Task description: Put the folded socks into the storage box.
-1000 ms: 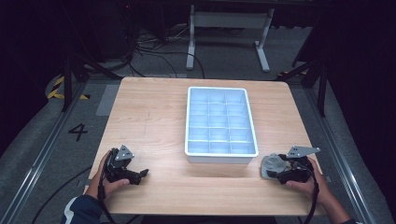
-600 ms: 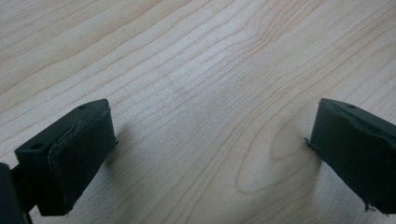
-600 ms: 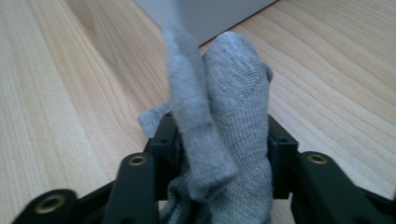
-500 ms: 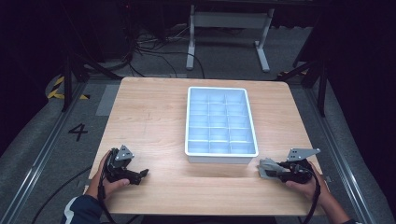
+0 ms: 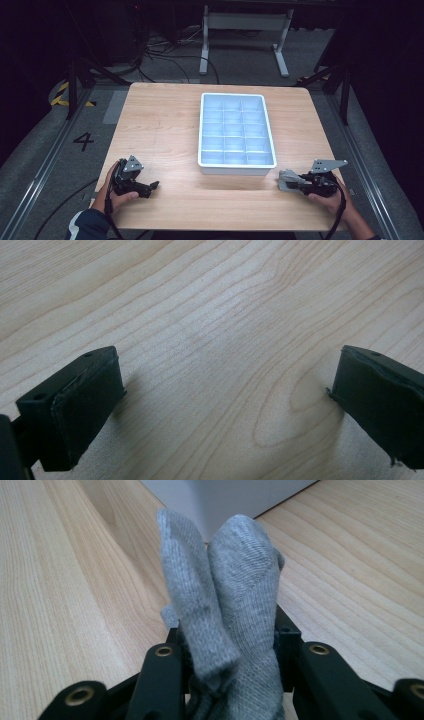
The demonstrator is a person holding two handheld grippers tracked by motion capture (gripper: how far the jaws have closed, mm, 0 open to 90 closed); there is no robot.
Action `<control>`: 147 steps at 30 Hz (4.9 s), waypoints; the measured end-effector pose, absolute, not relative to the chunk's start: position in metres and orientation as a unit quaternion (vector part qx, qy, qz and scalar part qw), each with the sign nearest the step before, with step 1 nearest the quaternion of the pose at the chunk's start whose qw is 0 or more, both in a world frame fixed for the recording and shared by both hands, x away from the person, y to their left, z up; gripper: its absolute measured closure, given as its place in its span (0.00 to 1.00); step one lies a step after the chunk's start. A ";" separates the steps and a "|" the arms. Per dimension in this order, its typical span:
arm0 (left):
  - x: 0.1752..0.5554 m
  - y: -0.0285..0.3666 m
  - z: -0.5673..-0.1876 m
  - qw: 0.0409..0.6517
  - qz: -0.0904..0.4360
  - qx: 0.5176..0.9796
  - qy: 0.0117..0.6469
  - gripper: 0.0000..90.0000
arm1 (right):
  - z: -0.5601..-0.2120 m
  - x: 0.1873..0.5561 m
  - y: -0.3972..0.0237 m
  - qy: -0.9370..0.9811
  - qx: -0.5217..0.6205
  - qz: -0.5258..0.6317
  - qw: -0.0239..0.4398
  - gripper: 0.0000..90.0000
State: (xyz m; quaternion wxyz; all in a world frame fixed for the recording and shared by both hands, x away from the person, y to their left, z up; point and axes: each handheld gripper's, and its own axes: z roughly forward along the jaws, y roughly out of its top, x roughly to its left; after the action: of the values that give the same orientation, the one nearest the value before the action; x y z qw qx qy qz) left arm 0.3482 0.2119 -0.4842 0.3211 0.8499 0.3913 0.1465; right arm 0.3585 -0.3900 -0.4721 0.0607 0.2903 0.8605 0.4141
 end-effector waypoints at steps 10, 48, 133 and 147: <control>0.348 0.212 -0.484 0.321 0.147 0.850 0.391 0.00 | -0.460 0.357 -0.402 0.844 0.300 0.437 0.084 0.74; 0.348 0.212 -0.484 0.321 0.147 0.850 0.391 0.00 | -0.410 0.355 -0.408 0.836 0.277 0.450 0.149 0.74; 0.348 0.212 -0.484 0.320 0.146 0.850 0.391 0.00 | -0.363 0.407 -0.323 0.869 0.209 0.419 0.162 0.74; 0.348 0.212 -0.484 0.320 0.146 0.850 0.391 0.00 | -0.373 0.421 -0.300 0.884 0.200 0.392 0.158 0.74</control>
State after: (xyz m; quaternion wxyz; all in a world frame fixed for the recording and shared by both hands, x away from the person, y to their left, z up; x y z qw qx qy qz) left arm 0.3482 0.2120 -0.4841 0.3202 0.8505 0.3909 0.1460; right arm 0.4213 -0.3000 -0.3730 0.1583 0.2000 0.8837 0.3924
